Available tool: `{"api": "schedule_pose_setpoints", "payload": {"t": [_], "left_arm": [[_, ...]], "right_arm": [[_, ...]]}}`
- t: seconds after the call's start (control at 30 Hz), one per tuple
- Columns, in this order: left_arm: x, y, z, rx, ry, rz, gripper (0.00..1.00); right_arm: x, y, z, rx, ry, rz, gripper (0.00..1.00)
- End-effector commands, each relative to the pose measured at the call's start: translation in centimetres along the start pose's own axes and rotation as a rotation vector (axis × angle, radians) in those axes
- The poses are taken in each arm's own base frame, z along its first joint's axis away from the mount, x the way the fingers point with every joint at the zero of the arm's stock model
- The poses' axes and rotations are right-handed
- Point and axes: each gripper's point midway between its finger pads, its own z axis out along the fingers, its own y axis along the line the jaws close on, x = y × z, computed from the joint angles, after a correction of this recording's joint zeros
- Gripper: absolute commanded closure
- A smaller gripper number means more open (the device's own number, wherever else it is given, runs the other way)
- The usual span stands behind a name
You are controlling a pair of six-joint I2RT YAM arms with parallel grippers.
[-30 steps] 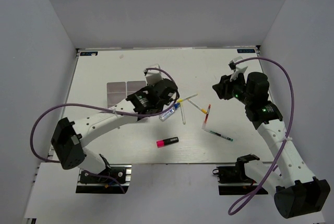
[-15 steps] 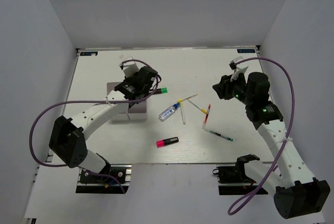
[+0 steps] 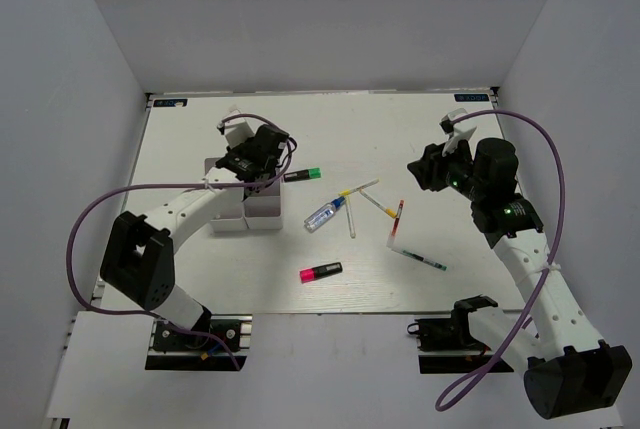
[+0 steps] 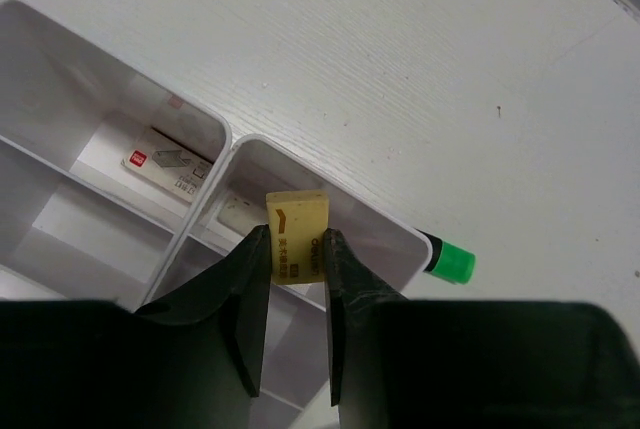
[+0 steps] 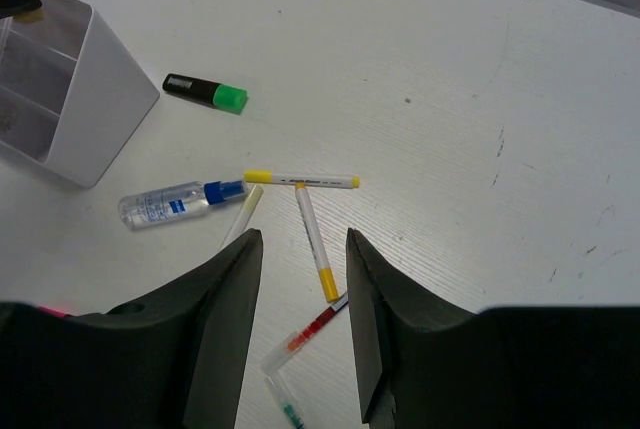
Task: Sort the stationery into containers
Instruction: Place the stationery into the container
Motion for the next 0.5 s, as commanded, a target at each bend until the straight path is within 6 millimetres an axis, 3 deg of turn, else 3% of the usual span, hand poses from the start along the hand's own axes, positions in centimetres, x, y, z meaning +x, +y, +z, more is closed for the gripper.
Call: {"api": "schedule_pose_setpoints", "payload": {"t": [0.0, 0.2, 0.47], "left_arm": [[-0.30, 0.22, 0.41, -0.004, -0.011, -0.008, 0.64], [-0.41, 0.40, 0.61, -0.007, -0.006, -0.014, 0.46], [-0.69, 0.27, -0.22, 0.018, 0.012, -0.022, 0.42]], "right_arm": [[-0.95, 0.27, -0.38, -0.012, -0.042, -0.001, 0.55], [-0.56, 0.19, -0.30, -0.012, -0.031, 0.005, 0.55], [-0.60, 0.30, -0.34, -0.023, -0.030, 0.007, 0.55]]}}
